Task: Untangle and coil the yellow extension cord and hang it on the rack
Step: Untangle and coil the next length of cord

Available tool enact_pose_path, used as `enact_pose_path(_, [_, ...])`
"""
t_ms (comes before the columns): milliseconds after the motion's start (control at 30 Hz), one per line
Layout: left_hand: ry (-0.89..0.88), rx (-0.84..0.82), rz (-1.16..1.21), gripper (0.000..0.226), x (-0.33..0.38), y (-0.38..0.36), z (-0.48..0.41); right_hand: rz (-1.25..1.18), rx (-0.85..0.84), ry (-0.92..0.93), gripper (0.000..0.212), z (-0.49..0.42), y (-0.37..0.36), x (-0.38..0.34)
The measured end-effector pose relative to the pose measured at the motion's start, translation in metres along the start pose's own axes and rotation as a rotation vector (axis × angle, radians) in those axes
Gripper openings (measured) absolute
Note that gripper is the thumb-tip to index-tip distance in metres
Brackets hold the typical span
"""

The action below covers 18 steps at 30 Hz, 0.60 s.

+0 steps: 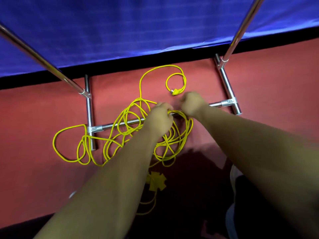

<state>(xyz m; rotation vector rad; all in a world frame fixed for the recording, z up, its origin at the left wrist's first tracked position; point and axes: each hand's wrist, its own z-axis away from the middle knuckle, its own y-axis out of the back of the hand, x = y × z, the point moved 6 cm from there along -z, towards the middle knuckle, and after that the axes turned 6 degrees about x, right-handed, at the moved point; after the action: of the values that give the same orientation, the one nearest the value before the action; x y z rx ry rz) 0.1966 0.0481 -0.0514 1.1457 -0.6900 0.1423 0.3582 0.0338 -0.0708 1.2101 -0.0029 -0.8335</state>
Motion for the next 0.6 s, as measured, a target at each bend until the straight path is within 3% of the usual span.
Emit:
enact_pose_path(200, [0.090, -0.254, -0.201, 0.061, -0.025, -0.013, -0.017, 0.009, -0.080, 0.108, 0.058, -0.043, -0.014, -0.012])
enact_pose_path(300, [0.075, -0.255, -0.157, 0.063, -0.041, -0.013, -0.012, 0.050, -0.091, 0.107, 0.070, -0.057, -0.022, -0.013])
enact_pose_path(467, [0.069, -0.252, -0.094, 0.057, -0.052, -0.008, -0.010, 0.160, -0.075, 0.095, 0.044, -0.063, -0.032, -0.009])
enact_pose_path(600, [0.118, -0.241, -0.048, 0.049, -0.054, 0.001, -0.007, 0.248, -0.140, 0.152, 0.045, -0.048, -0.040, -0.006])
